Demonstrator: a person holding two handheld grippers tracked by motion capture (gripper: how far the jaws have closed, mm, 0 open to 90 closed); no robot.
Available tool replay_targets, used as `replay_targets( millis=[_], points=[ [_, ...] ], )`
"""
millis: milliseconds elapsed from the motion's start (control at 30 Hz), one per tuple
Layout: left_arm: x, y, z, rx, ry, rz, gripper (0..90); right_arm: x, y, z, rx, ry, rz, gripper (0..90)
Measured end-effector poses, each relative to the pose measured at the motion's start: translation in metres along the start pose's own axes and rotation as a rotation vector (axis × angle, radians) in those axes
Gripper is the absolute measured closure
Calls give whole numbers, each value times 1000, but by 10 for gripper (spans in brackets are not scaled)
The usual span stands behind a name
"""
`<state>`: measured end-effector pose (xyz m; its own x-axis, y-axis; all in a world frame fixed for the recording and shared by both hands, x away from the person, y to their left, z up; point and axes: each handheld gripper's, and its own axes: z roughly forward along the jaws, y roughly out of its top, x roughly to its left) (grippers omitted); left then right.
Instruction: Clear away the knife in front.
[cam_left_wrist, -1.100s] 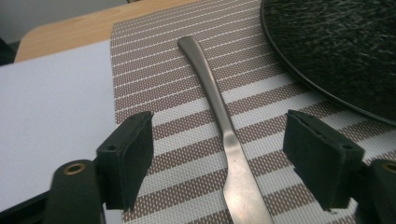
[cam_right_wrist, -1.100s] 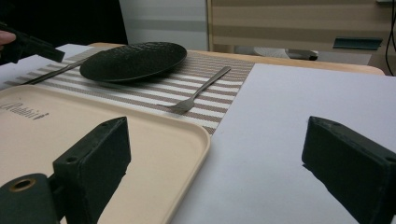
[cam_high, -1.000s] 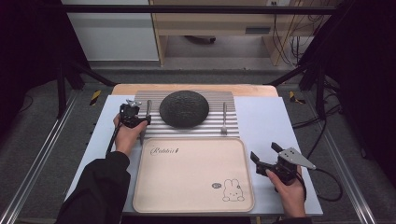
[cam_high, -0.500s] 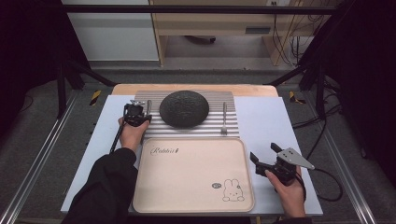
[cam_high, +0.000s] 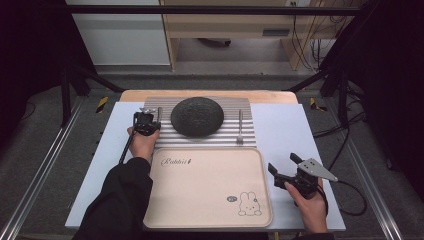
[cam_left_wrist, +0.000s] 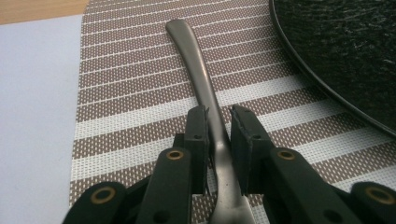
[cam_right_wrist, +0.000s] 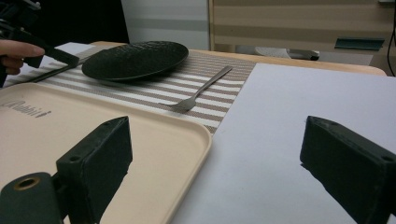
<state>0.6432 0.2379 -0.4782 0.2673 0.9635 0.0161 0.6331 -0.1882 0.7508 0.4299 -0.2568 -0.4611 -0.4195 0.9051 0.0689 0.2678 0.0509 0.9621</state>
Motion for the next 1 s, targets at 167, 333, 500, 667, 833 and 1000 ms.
replay_targets(
  millis=[167,333,500,667,833,1000],
  points=[
    [-2,-1,0,-6,15,35,797,-1,0,0,3,-3,6,91],
    [0,-1,-3,8,5,42,800,-4,0,-1,-5,2,21,91],
    [1,-2,-7,13,-10,47,801,-4,0,-2,-9,0,26,91],
    [3,-4,-20,-15,-28,54,801,-3,0,-1,-5,3,23,91],
    [1,-10,-48,-58,-58,77,801,-4,0,-1,-4,8,32,91],
    [-8,-16,-71,-93,-111,89,801,-3,1,-1,-3,9,33,91]
  ],
)
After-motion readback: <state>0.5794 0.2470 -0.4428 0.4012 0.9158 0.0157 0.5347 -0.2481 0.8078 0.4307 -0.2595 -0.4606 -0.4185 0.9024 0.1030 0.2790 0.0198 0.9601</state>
